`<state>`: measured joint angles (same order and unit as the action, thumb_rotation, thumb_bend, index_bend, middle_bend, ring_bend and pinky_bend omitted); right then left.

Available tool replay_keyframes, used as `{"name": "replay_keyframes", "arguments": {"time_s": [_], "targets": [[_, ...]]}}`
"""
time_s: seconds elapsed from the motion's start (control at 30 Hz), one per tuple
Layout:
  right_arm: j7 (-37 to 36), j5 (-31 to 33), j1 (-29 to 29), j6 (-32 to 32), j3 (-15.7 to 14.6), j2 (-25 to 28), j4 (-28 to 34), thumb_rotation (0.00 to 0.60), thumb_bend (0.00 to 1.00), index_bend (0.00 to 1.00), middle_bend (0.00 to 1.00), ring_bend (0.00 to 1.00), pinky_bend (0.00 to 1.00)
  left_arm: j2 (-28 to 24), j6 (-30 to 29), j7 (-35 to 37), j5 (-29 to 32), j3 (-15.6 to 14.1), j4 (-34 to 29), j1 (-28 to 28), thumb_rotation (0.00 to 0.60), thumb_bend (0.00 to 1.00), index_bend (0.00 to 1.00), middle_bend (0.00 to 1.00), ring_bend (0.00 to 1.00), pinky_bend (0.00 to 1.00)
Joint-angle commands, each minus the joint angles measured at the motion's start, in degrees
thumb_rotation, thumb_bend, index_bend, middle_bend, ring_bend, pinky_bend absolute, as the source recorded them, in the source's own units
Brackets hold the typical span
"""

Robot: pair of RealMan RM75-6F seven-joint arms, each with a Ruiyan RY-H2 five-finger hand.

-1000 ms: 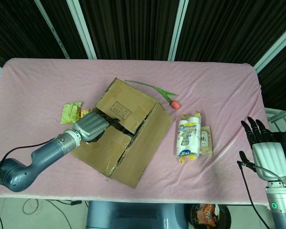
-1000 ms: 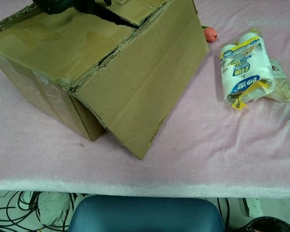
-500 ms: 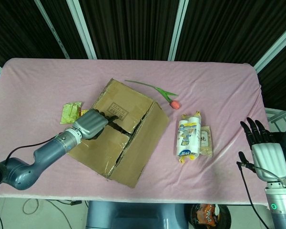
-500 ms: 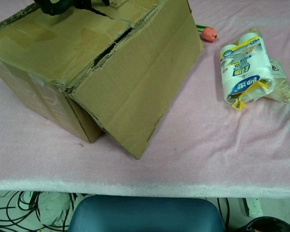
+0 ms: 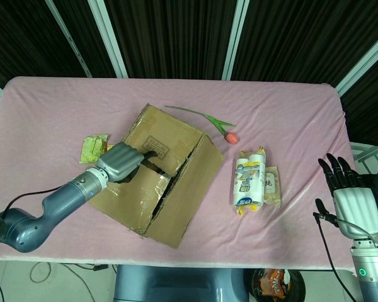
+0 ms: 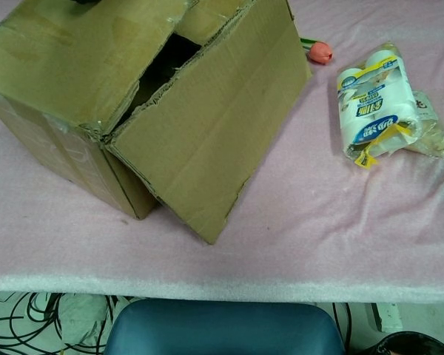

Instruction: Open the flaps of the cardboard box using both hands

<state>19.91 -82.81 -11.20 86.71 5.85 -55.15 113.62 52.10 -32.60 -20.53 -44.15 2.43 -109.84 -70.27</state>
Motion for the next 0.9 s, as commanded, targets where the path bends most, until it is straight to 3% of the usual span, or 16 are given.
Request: {"name": "replay_keyframes", "arguments": {"time_s": [0.03, 0.5, 0.9], "targets": [[-0.1, -0.3, 0.1, 0.1, 0.1, 0.0, 0.1, 0.600, 0.39, 0.00, 0.00, 0.00, 0.22, -4.2, 2.3, 4.3, -0.3, 2.2, -2.9, 0.4, 0.600, 0.79, 0.14, 0.42, 0.39, 0.46], [-0.1, -1.3, 0.9, 0.3, 0.6, 0.2, 0.9, 0.600, 0.39, 0.00, 0.00, 0.00, 0.22, -17.6, 11.5, 25.3, -7.3, 12.5, -11.3, 8.9, 0.600, 0.76, 0.13, 0.41, 0.39, 0.46], [0.4, -2.6, 1.2, 0.3, 0.9, 0.2, 1.5, 0.600, 0.39, 0.00, 0.00, 0.00, 0.22, -24.5, 12.0, 40.2, -19.7, 21.3, -17.3, 20.3, 0.600, 0.70, 0.13, 0.41, 0.39, 0.46]]}}
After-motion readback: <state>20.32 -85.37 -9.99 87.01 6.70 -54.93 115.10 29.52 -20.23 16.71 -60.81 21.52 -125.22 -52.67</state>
